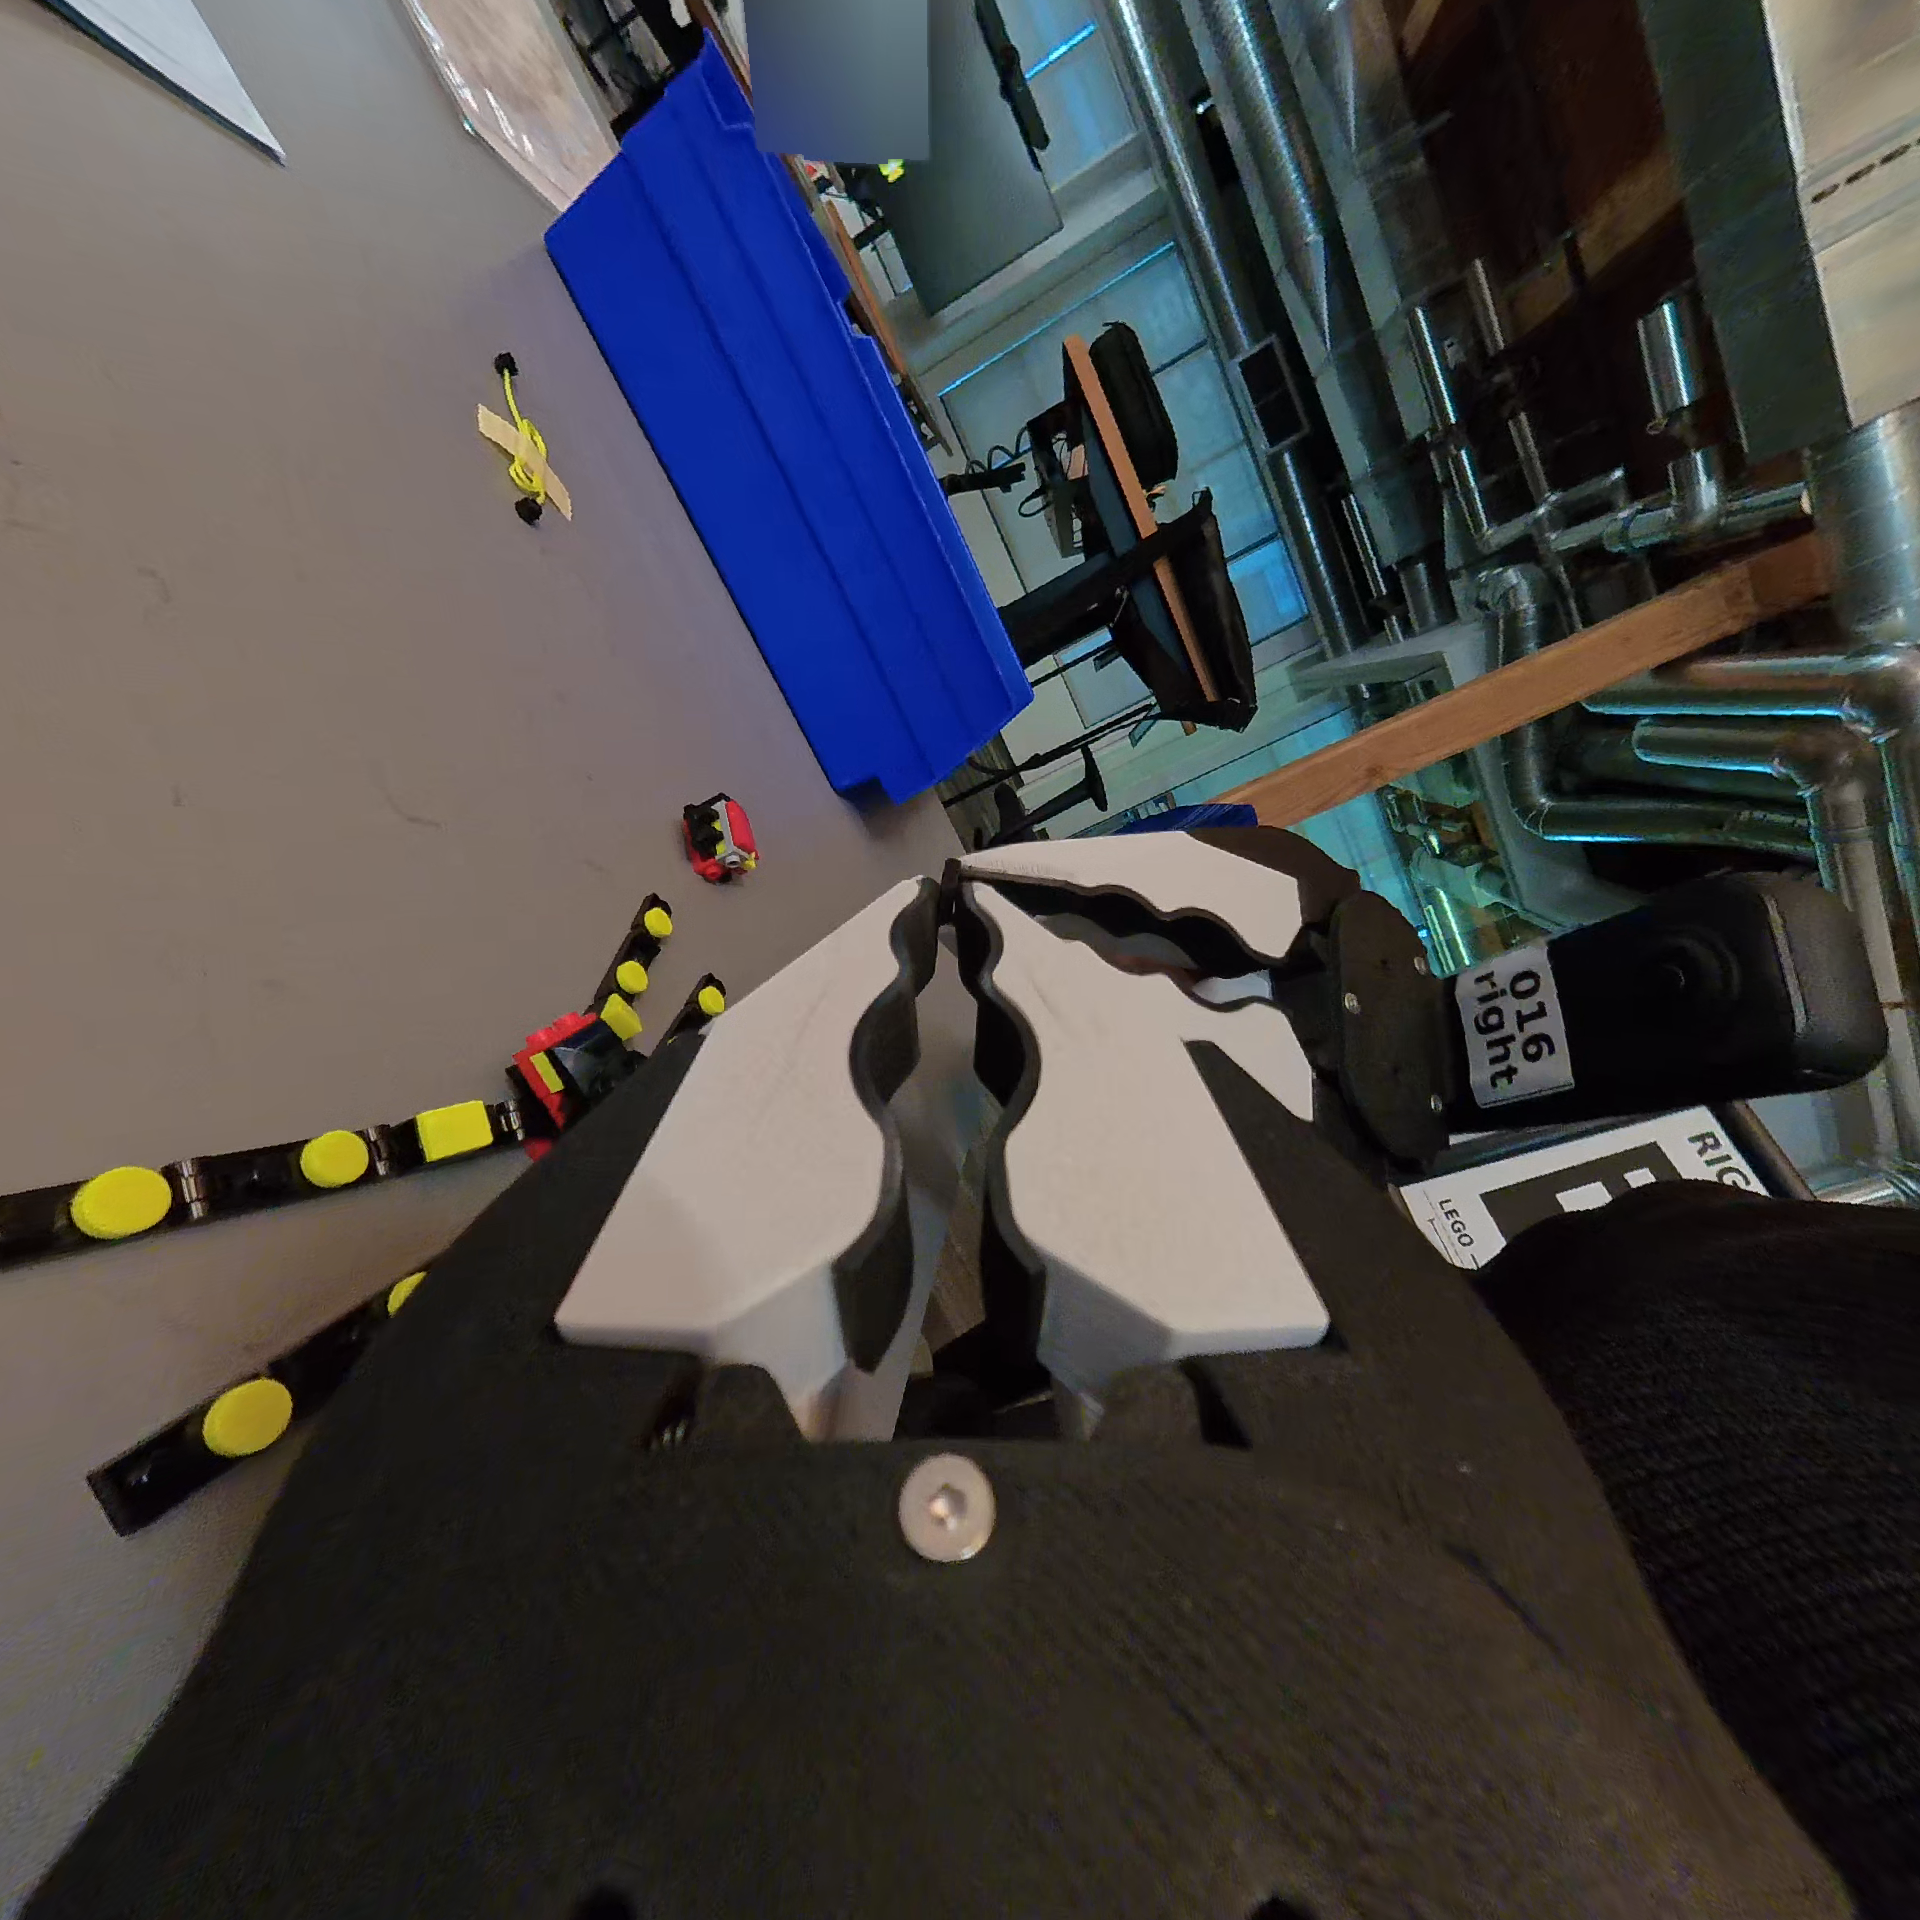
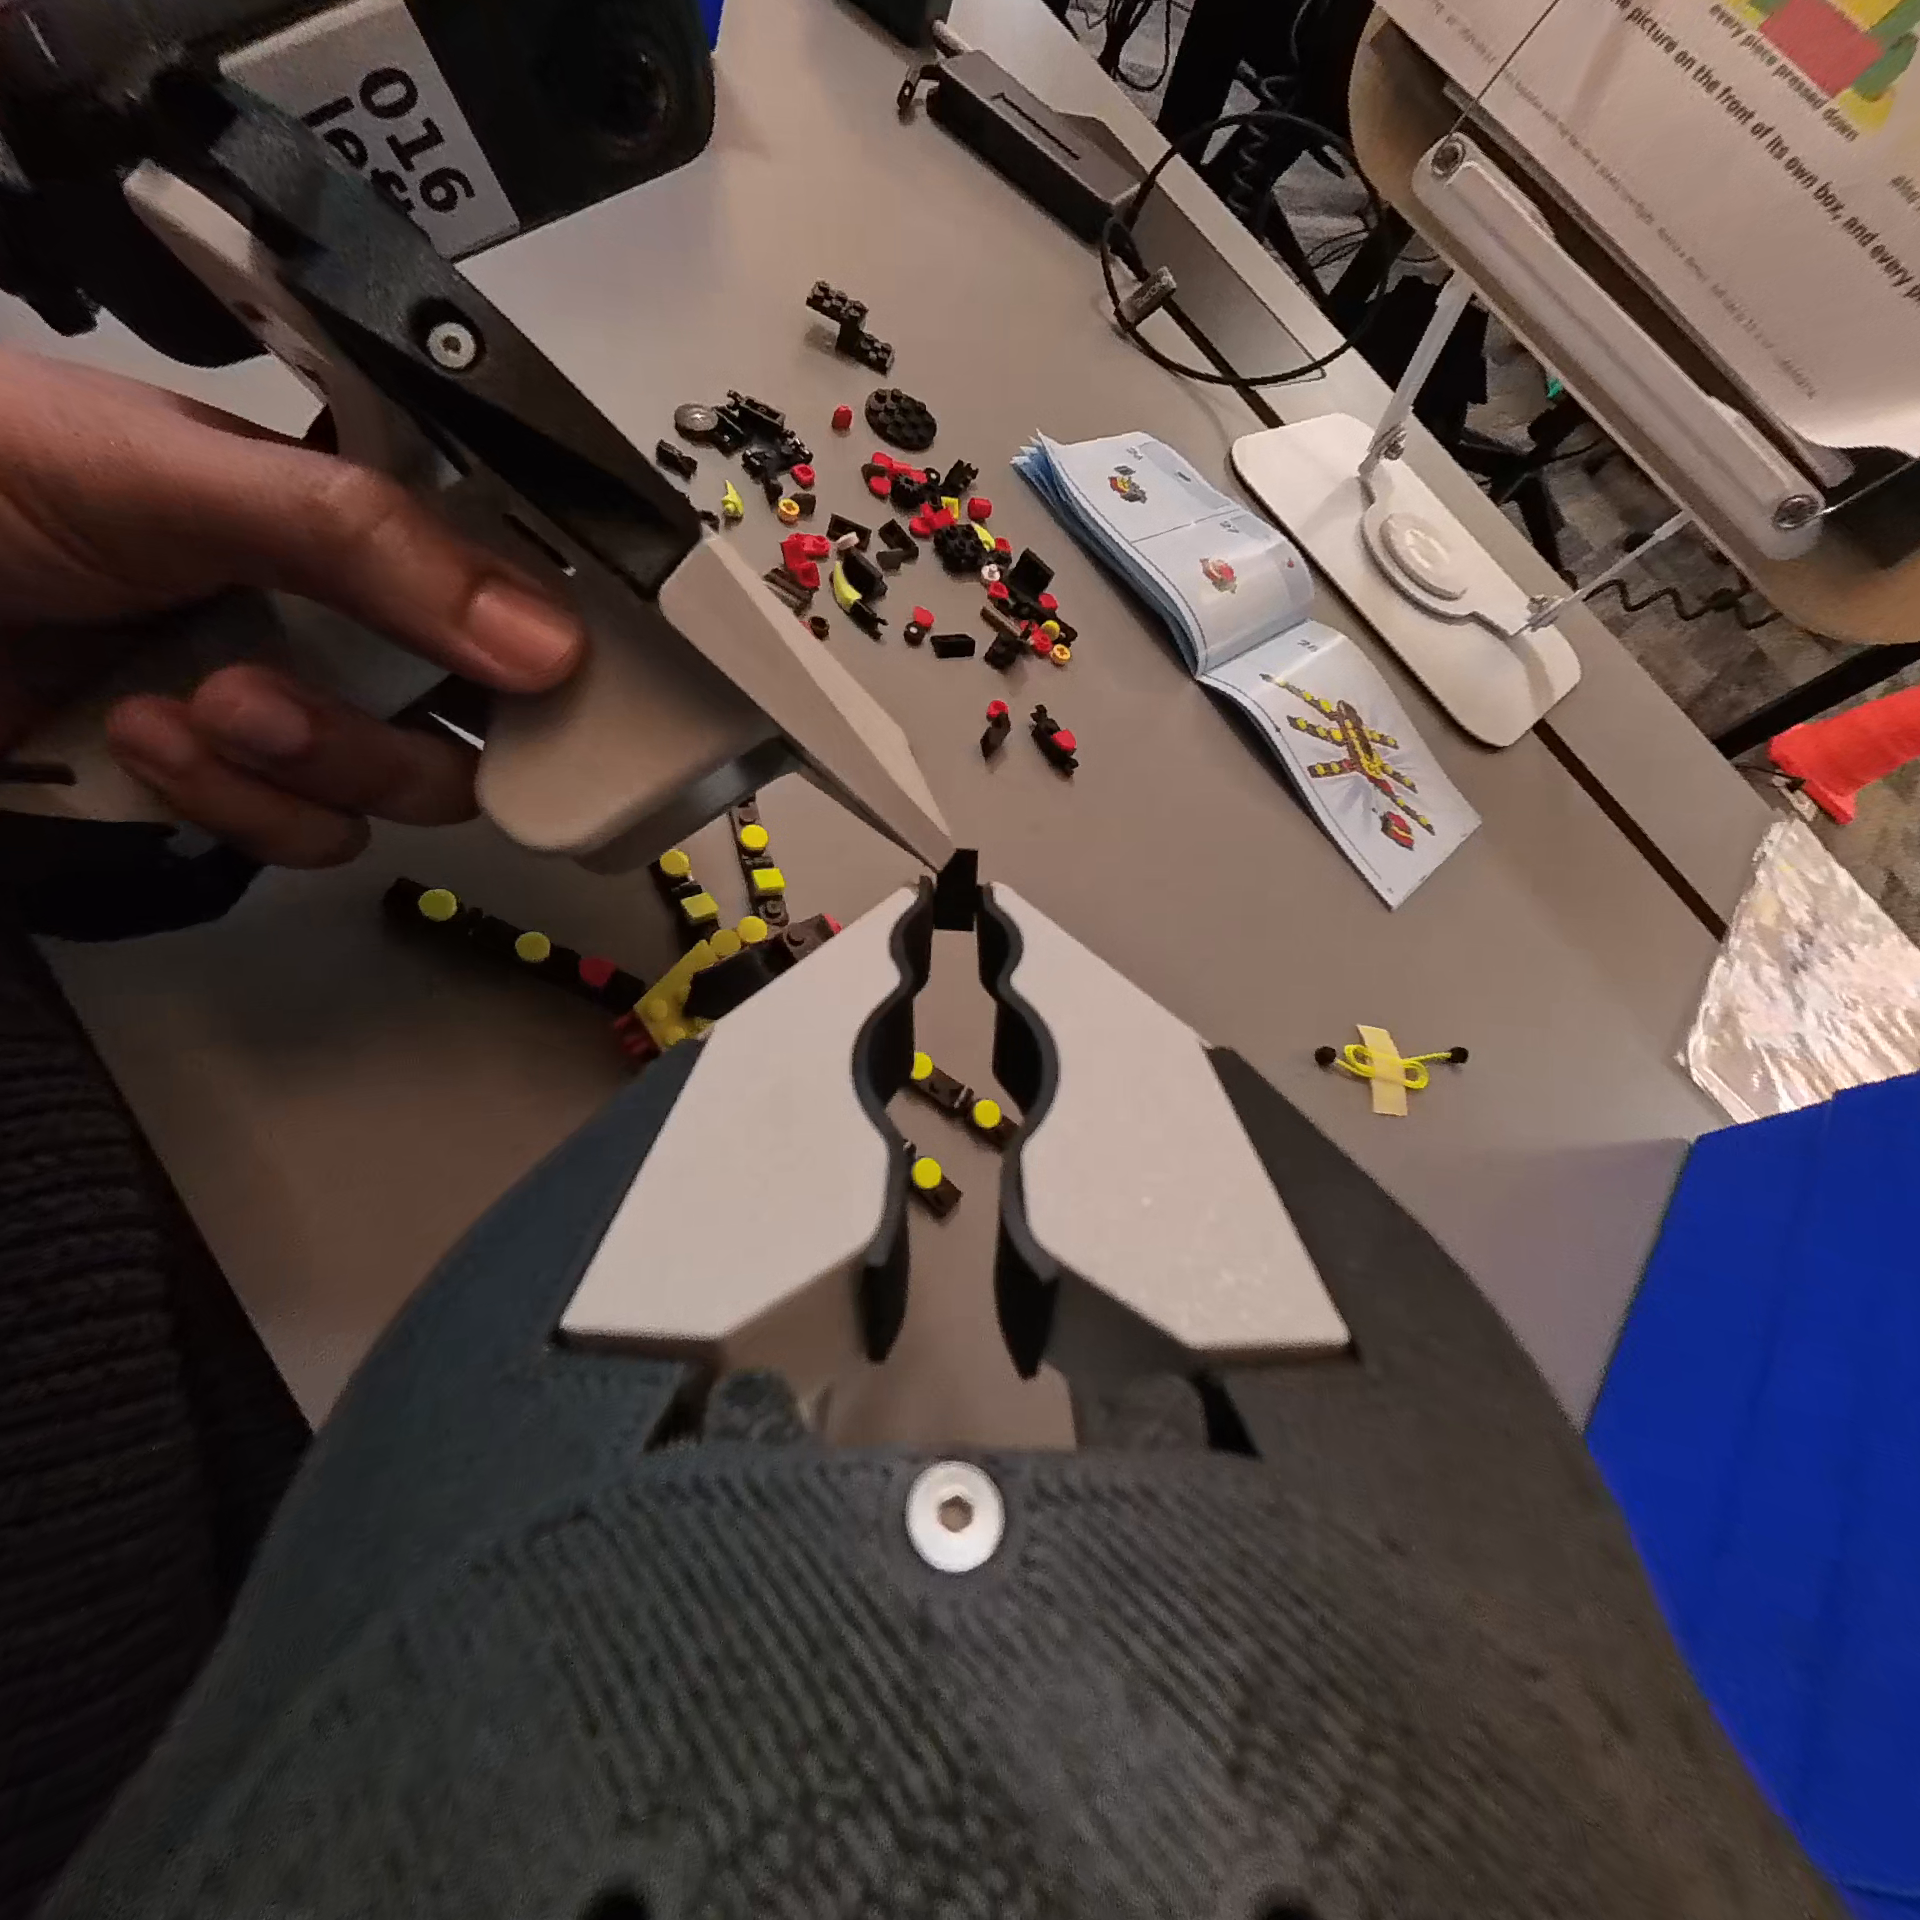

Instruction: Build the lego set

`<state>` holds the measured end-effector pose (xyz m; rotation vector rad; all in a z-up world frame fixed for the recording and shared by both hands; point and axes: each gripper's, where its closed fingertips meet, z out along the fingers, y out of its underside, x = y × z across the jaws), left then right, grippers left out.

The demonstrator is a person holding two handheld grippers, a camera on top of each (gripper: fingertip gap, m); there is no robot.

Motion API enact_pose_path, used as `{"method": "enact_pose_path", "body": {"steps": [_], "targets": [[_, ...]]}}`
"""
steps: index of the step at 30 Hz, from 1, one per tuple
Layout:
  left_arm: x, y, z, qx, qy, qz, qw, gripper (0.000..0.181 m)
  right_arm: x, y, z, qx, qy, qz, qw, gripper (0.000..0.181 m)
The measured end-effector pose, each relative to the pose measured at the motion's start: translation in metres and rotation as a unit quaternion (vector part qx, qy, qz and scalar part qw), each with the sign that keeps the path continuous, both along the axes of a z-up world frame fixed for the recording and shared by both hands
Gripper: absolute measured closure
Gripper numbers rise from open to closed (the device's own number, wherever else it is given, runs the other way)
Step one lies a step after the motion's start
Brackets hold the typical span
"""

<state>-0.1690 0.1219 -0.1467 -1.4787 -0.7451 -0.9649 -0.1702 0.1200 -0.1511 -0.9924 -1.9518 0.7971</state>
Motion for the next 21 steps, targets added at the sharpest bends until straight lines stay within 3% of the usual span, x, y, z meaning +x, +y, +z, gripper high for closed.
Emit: {"method": "enact_pose_path", "body": {"steps": [17, 21], "targets": [[0.006, 0.001, 0.0, -0.011, 0.037, -0.014, 0.999, 0.179, 0.002, 0.003, -0.003, 0.0, -0.016, 0.007, 1.0, 0.175], [0.006, 0.002, -0.001, -0.02, 0.057, -0.02, 0.998, 0.161, 0.004, 0.044, 0.002, 0.014, -0.014, -0.049, 0.999, 0.175]]}}
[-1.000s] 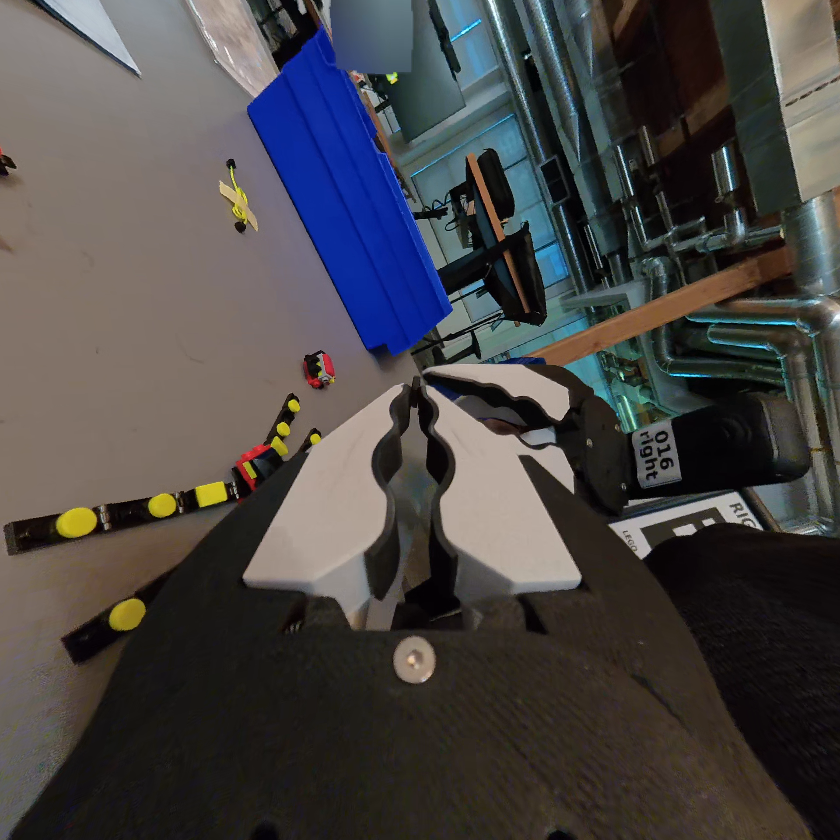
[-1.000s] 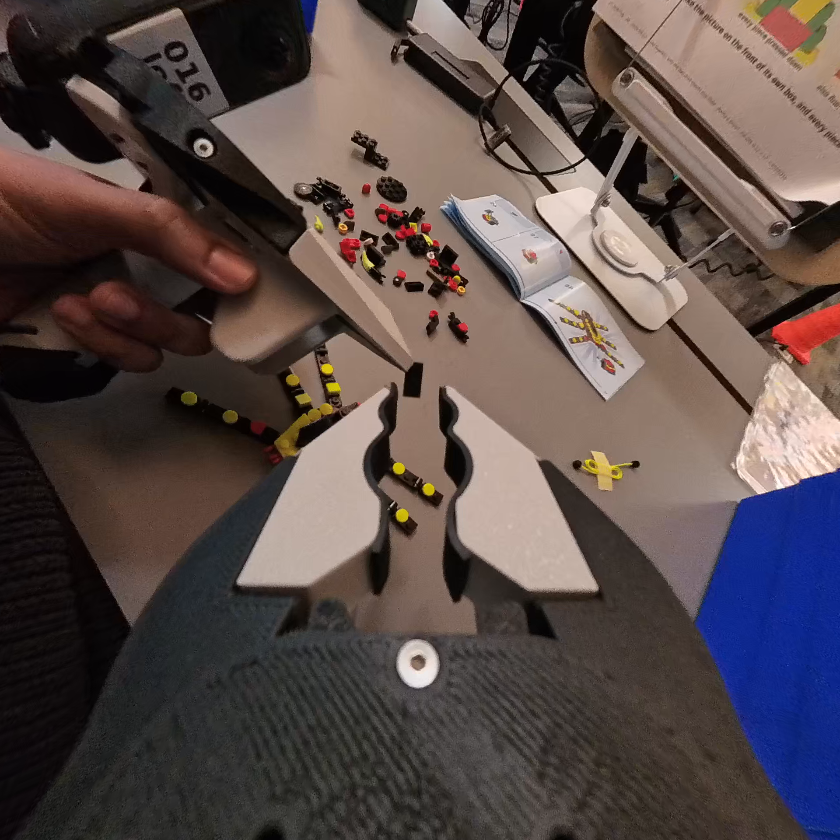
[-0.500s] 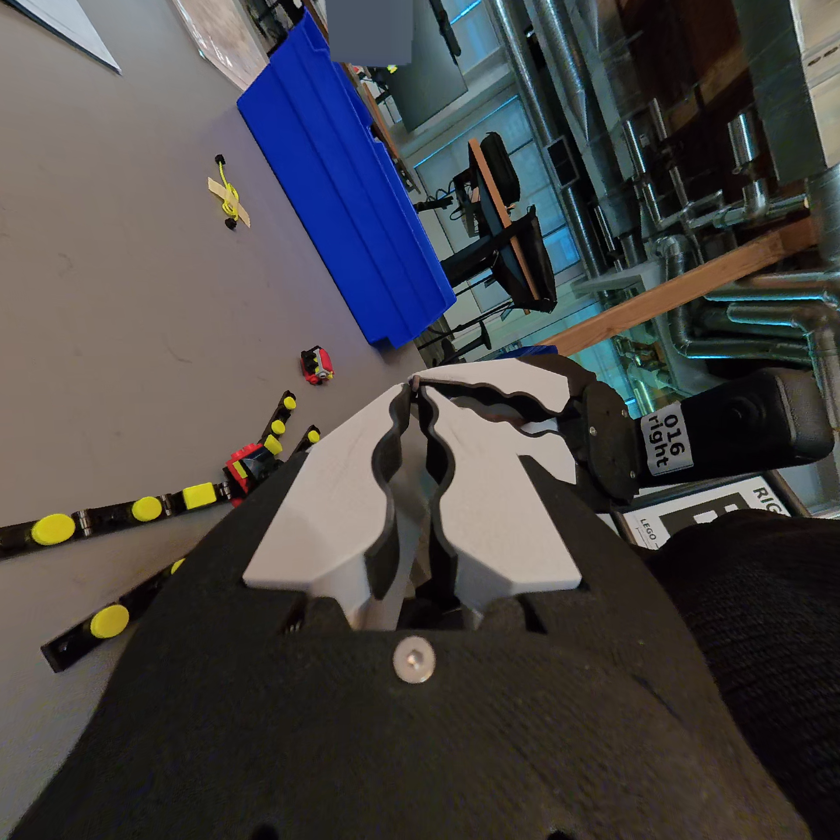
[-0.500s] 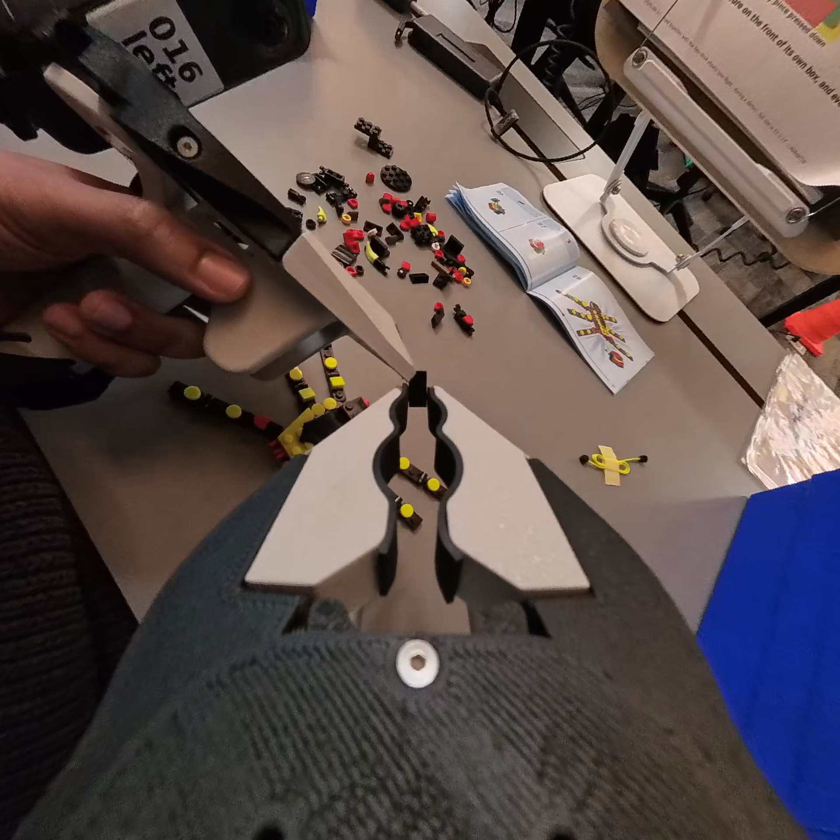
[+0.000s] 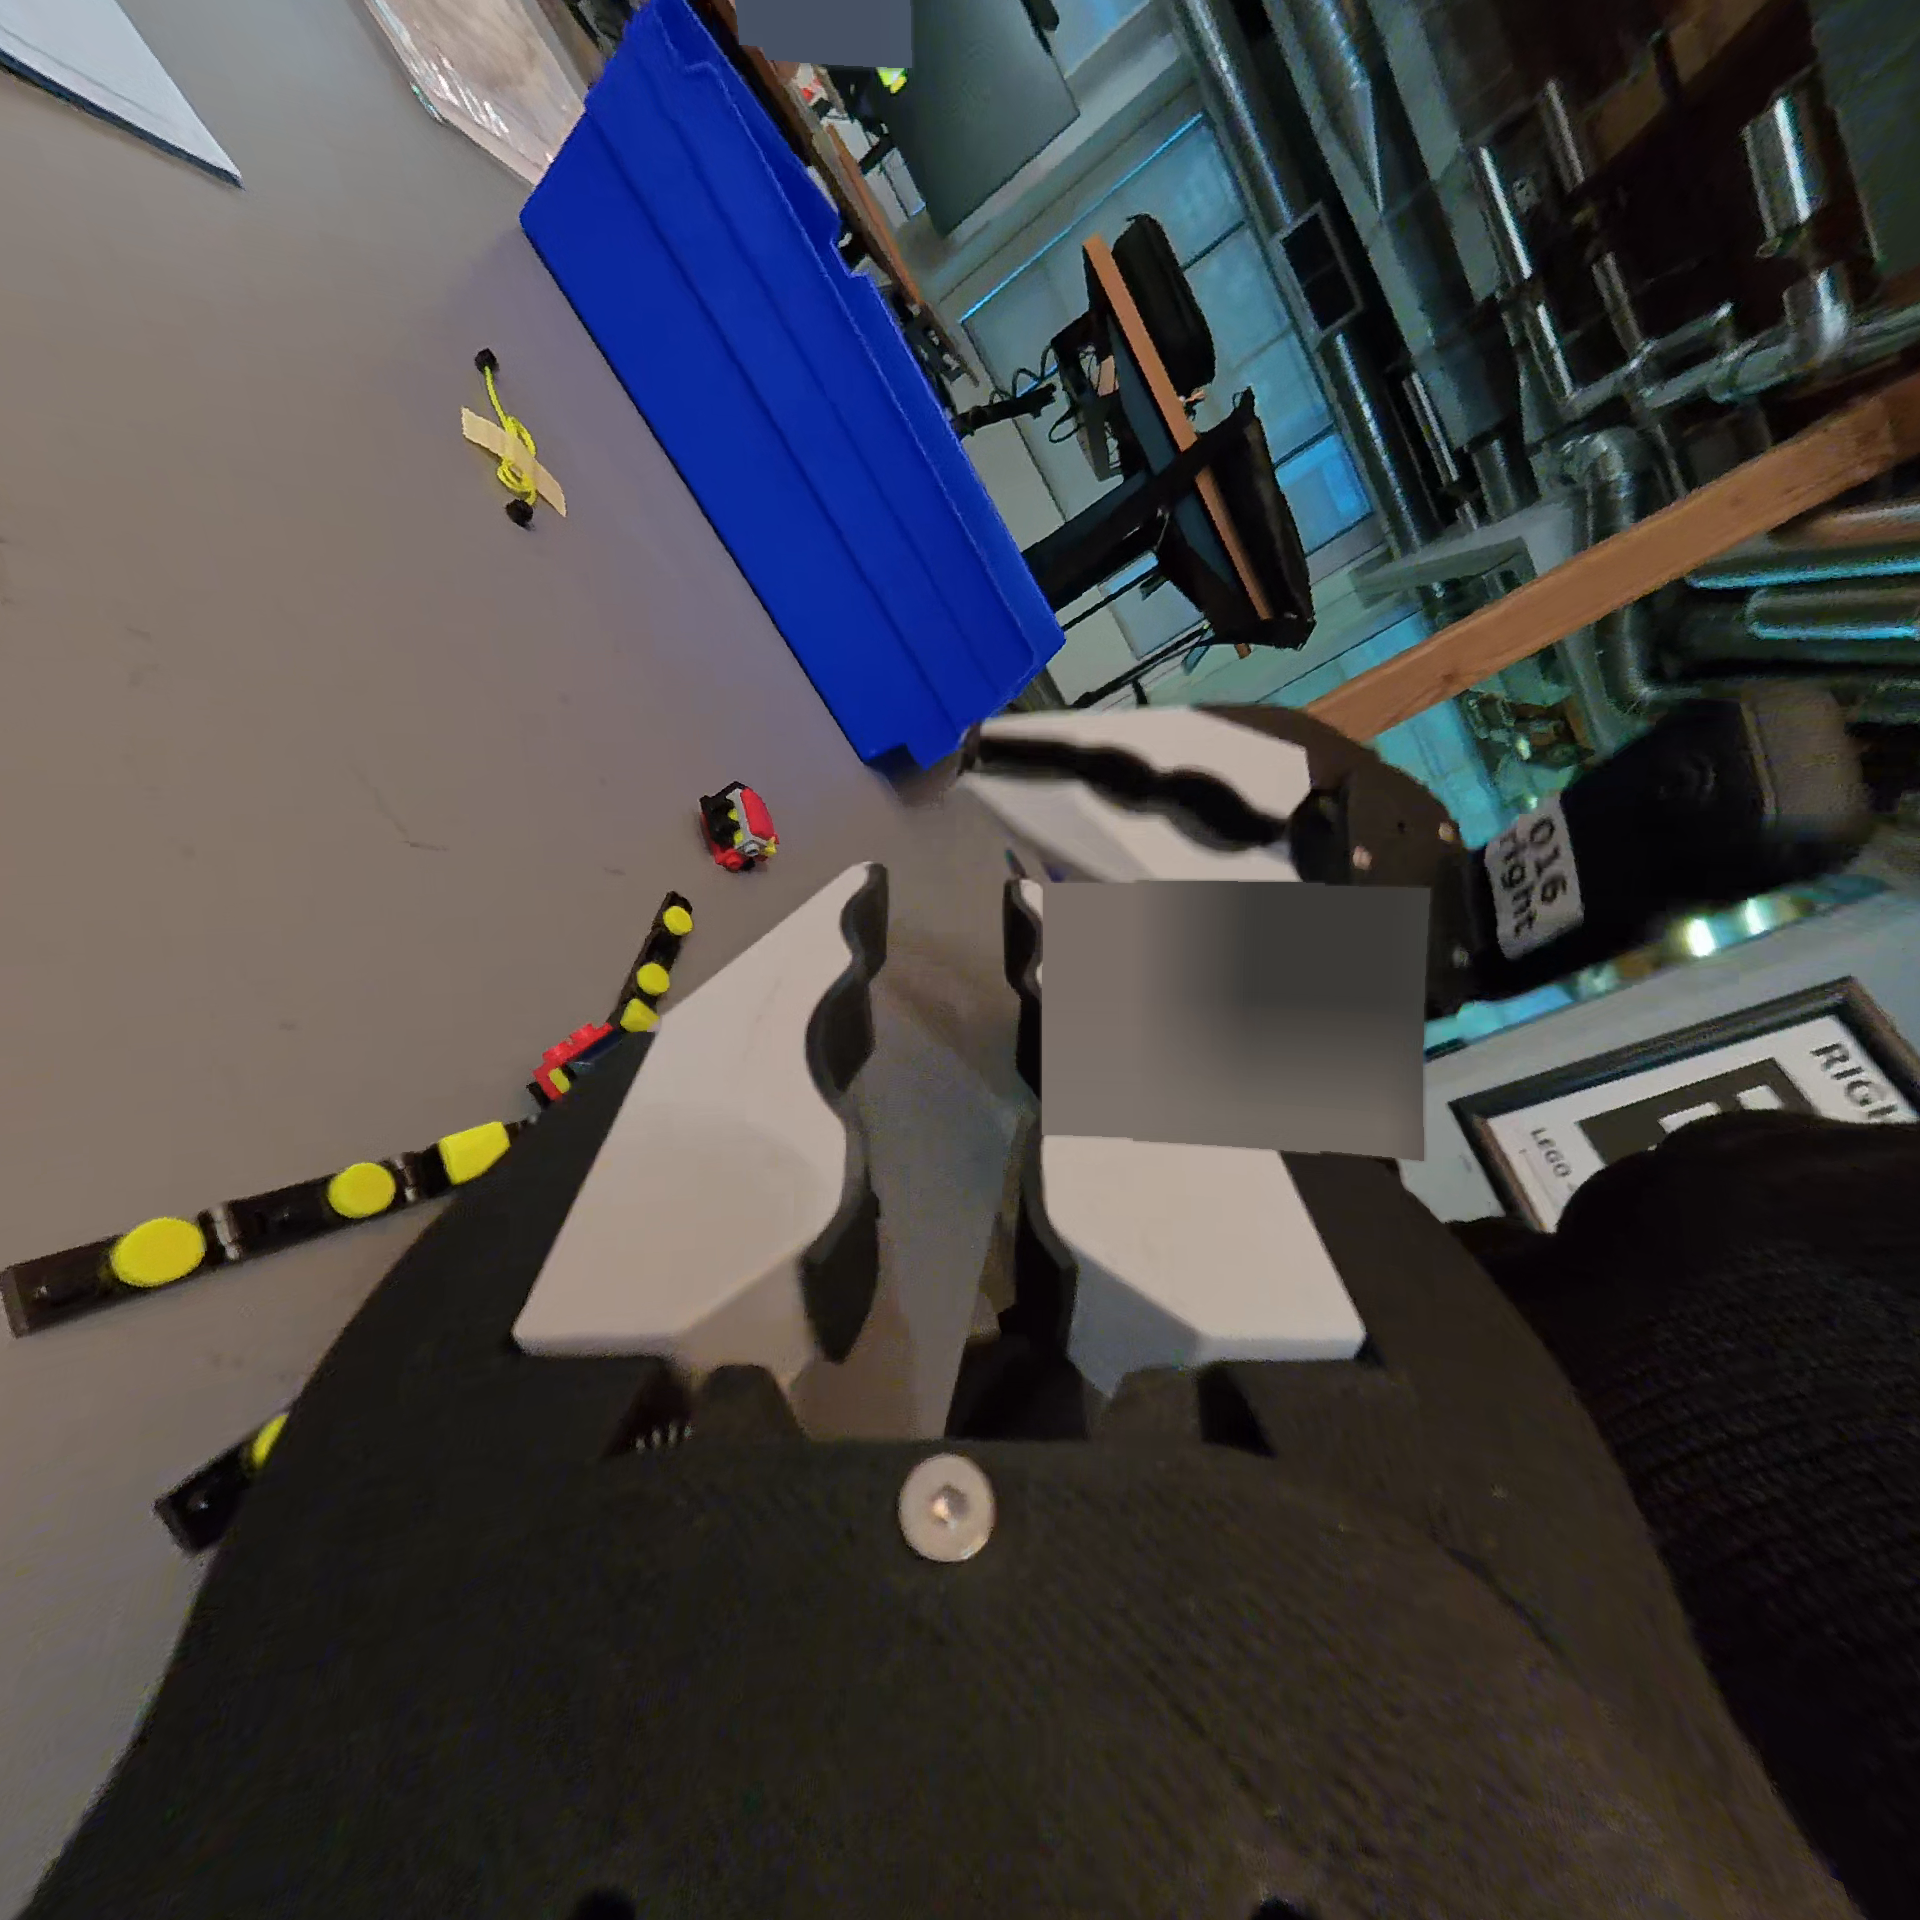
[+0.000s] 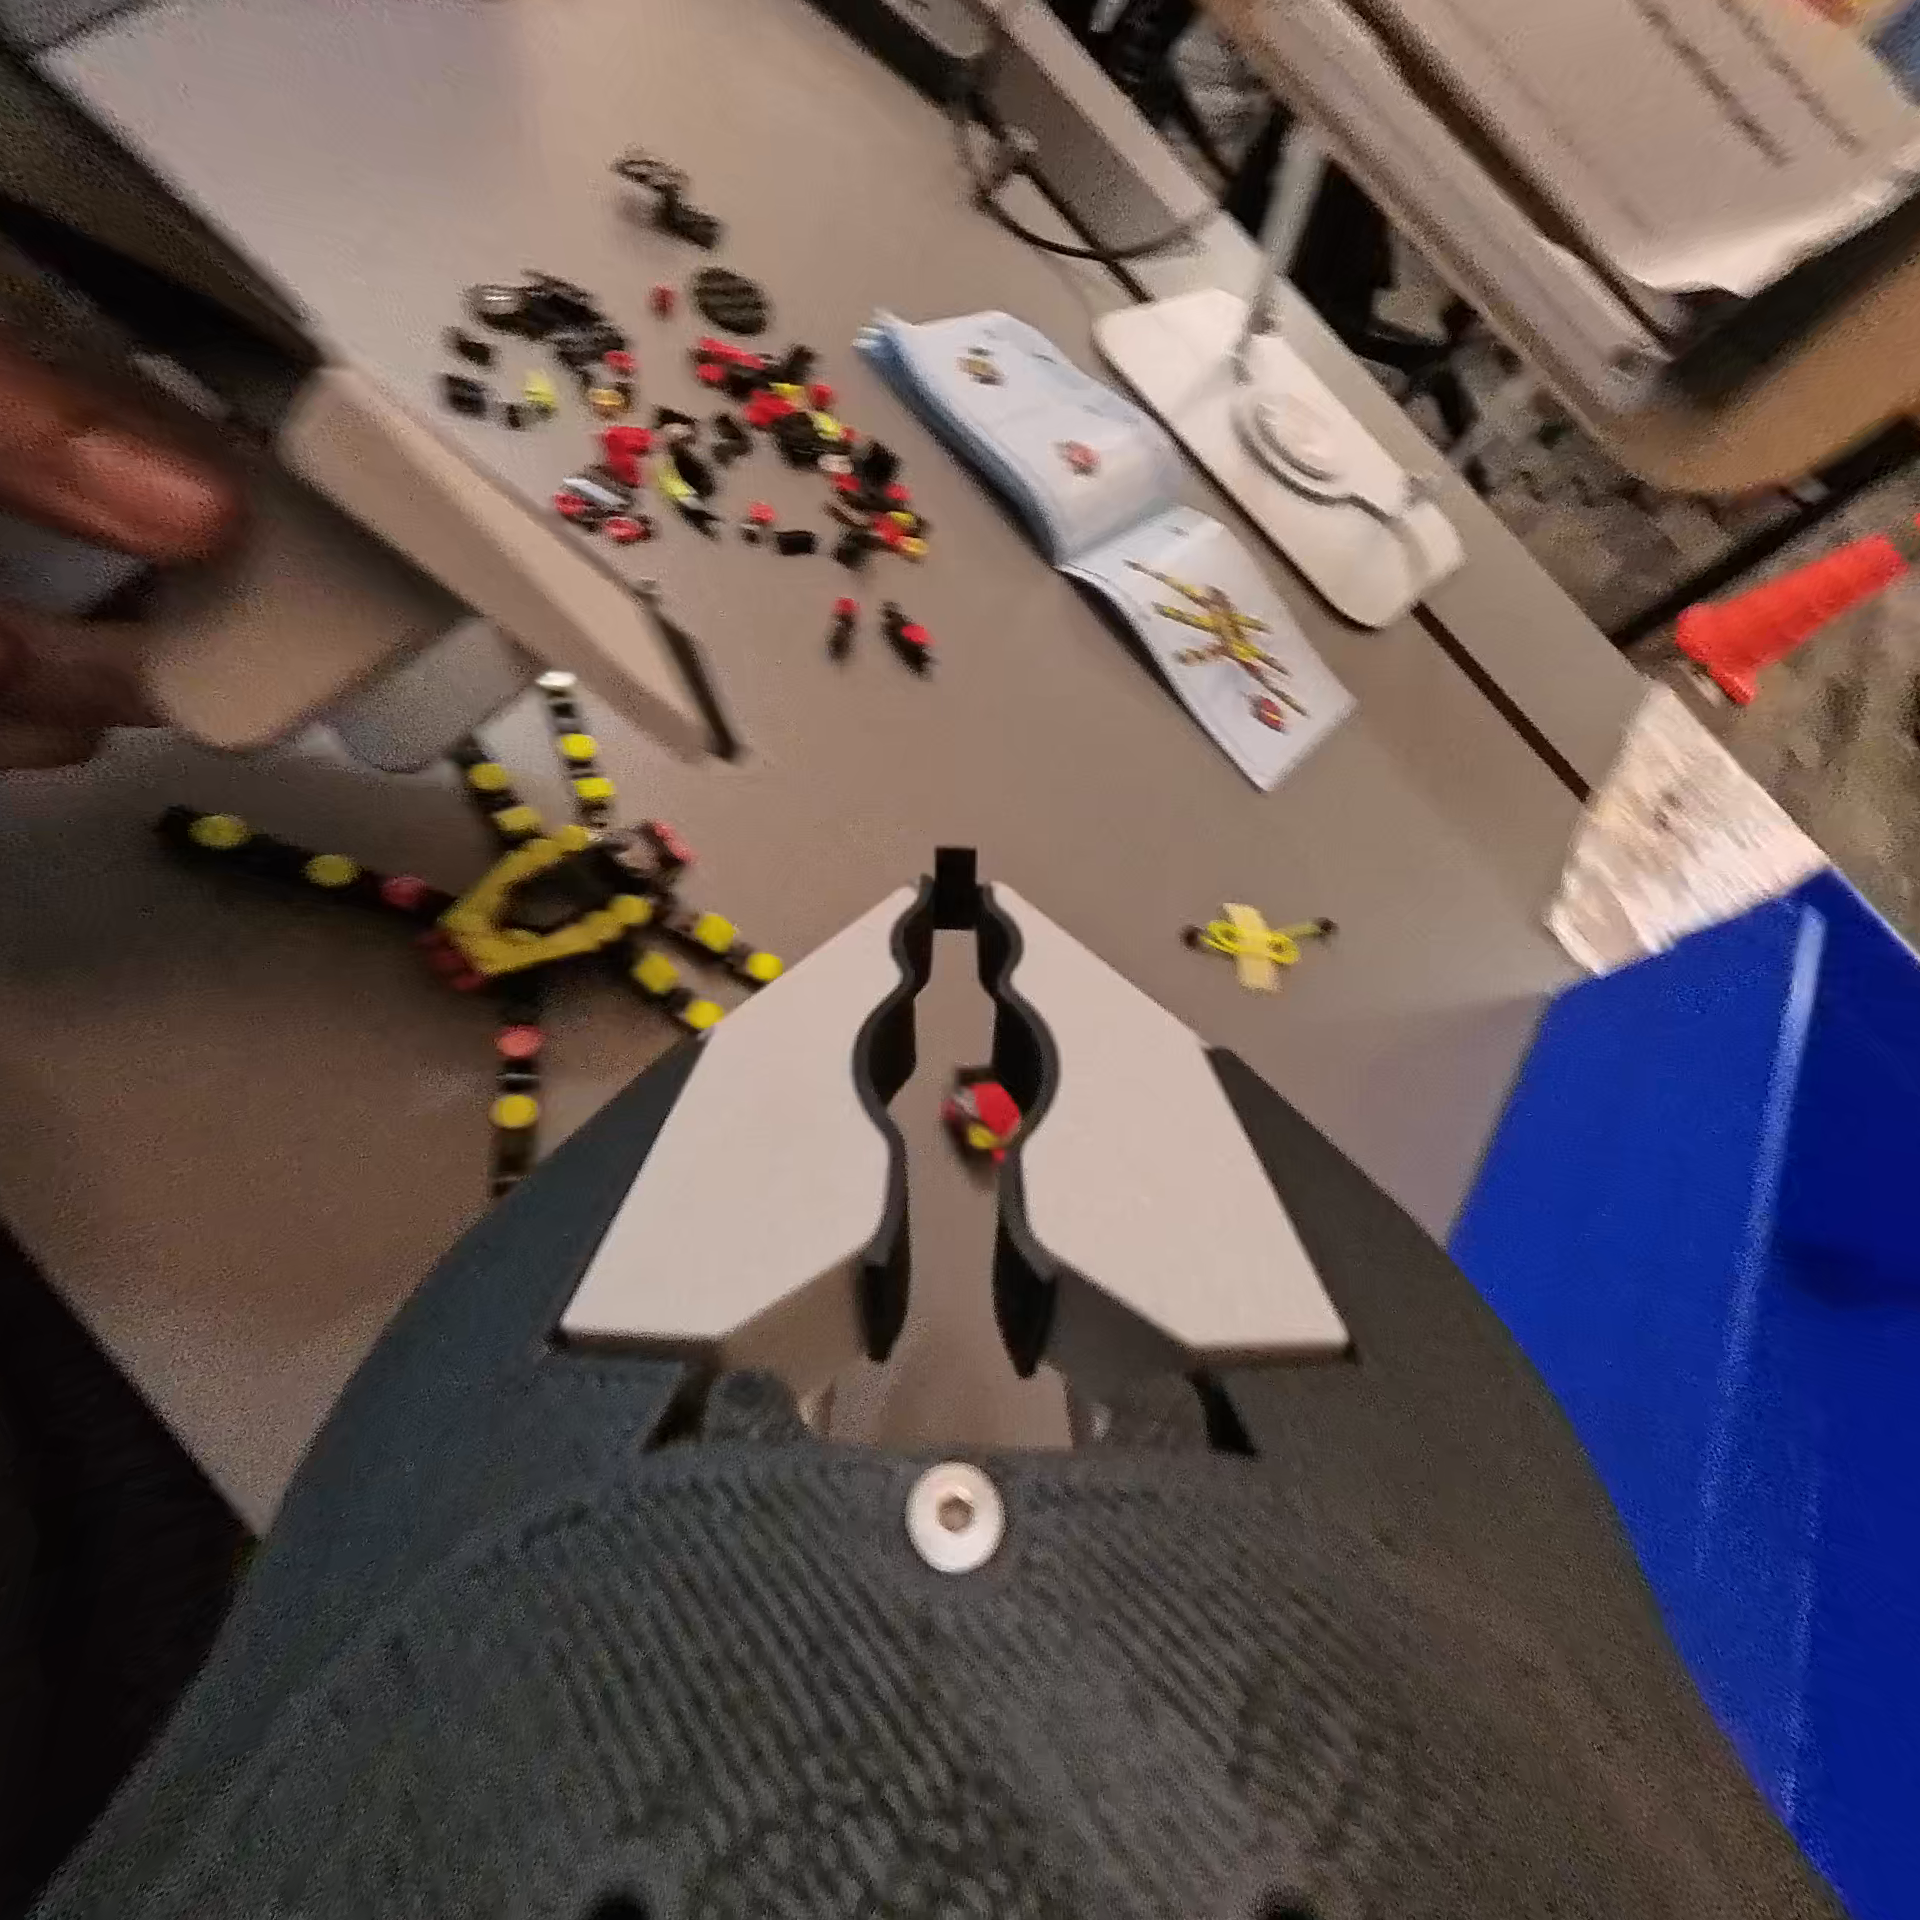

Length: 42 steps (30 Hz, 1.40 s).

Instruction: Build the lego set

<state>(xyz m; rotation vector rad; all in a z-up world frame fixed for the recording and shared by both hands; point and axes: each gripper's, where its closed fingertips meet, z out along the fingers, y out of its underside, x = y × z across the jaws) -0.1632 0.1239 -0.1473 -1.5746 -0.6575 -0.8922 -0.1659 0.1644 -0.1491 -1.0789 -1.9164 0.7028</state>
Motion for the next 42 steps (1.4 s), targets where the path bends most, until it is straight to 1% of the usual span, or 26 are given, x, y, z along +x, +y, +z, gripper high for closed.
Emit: {"method": "enact_pose_path", "body": {"steps": [2, 3, 5, 7, 9, 10, 12, 14, 16, 18, 21, 22, 25, 27, 28, 30, 33, 34, 36, 42], "targets": [[-0.002, 0.001, -0.001, -0.009, 0.033, -0.005, 0.999, 0.155, 0.004, 0.03, 0.011, -0.024, 0.015, -0.043, 0.999, 0.175], [-0.001, 0.002, -0.002, -0.018, 0.057, -0.019, 0.998, 0.15, 0.007, 0.043, 0.017, -0.044, 0.023, -0.06, 0.997, 0.175], [-0.005, 0.006, -0.007, -0.045, 0.135, -0.035, 0.989, 0.145, 0.013, 0.062, 0.026, -0.085, 0.037, -0.081, 0.992, 0.175], [-0.008, 0.013, -0.011, -0.073, 0.227, -0.051, 0.97, 0.139, 0.017, 0.076, 0.031, -0.109, 0.046, -0.095, 0.988, 0.175], [-0.005, 0.024, -0.013, -0.096, 0.309, -0.086, 0.942, 0.133, 0.019, 0.087, 0.029, -0.115, 0.047, -0.106, 0.987, 0.175], [0.0, 0.031, -0.015, -0.102, 0.352, -0.118, 0.923, 0.134, 0.02, 0.09, 0.028, -0.117, 0.046, -0.108, 0.986, 0.175], [0.008, 0.047, -0.025, -0.116, 0.433, -0.186, 0.874, 0.139, 0.02, 0.091, 0.028, -0.131, 0.046, -0.103, 0.985, 0.175], [0.009, 0.064, -0.04, -0.129, 0.491, -0.243, 0.826, 0.14, 0.021, 0.091, 0.031, -0.143, 0.051, -0.096, 0.984, 0.175], [0.014, 0.077, -0.055, -0.138, 0.504, -0.311, 0.794, 0.138, 0.023, 0.094, 0.034, -0.146, 0.053, -0.093, 0.983, 0.175], [0.021, 0.086, -0.065, -0.131, 0.502, -0.369, 0.771, 0.131, 0.025, 0.097, 0.035, -0.149, 0.053, -0.094, 0.983, 0.175], [0.009, 0.097, -0.085, -0.165, 0.527, -0.4, 0.732, 0.128, 0.027, 0.099, 0.033, -0.16, 0.051, -0.092, 0.982, 0.175], [0.007, 0.1, -0.088, -0.169, 0.53, -0.406, 0.725, 0.128, 0.027, 0.099, 0.032, -0.163, 0.049, -0.091, 0.981, 0.175], [0.014, 0.098, -0.091, -0.165, 0.507, -0.444, 0.72, 0.13, 0.029, 0.1, 0.026, -0.169, 0.04, -0.091, 0.981, 0.175], [0.018, 0.095, -0.093, -0.163, 0.495, -0.461, 0.718, 0.136, 0.03, 0.1, 0.022, -0.174, 0.035, -0.092, 0.98, 0.175], [0.019, 0.095, -0.094, -0.164, 0.496, -0.462, 0.716, 0.141, 0.031, 0.1, 0.021, -0.177, 0.032, -0.092, 0.979, 0.175], [0.019, 0.095, -0.096, -0.17, 0.501, -0.459, 0.714, 0.158, 0.032, 0.099, 0.018, -0.182, 0.028, -0.093, 0.979, 0.175], [0.019, 0.096, -0.095, -0.173, 0.495, -0.445, 0.726, 0.158, 0.032, 0.097, 0.015, -0.185, 0.023, -0.093, 0.978, 0.175], [0.016, 0.097, -0.093, -0.169, 0.497, -0.433, 0.733, 0.158, 0.032, 0.096, 0.014, -0.186, 0.022, -0.091, 0.978, 0.175], [0.013, 0.098, -0.088, -0.161, 0.483, -0.411, 0.756, 0.158, 0.031, 0.093, 0.013, -0.188, 0.02, -0.088, 0.978, 0.175], [-0.008, 0.089, -0.063, -0.148, 0.397, -0.334, 0.842, 0.158, 0.027, 0.079, 0.011, -0.182, 0.017, -0.069, 0.981, 0.176]]}}
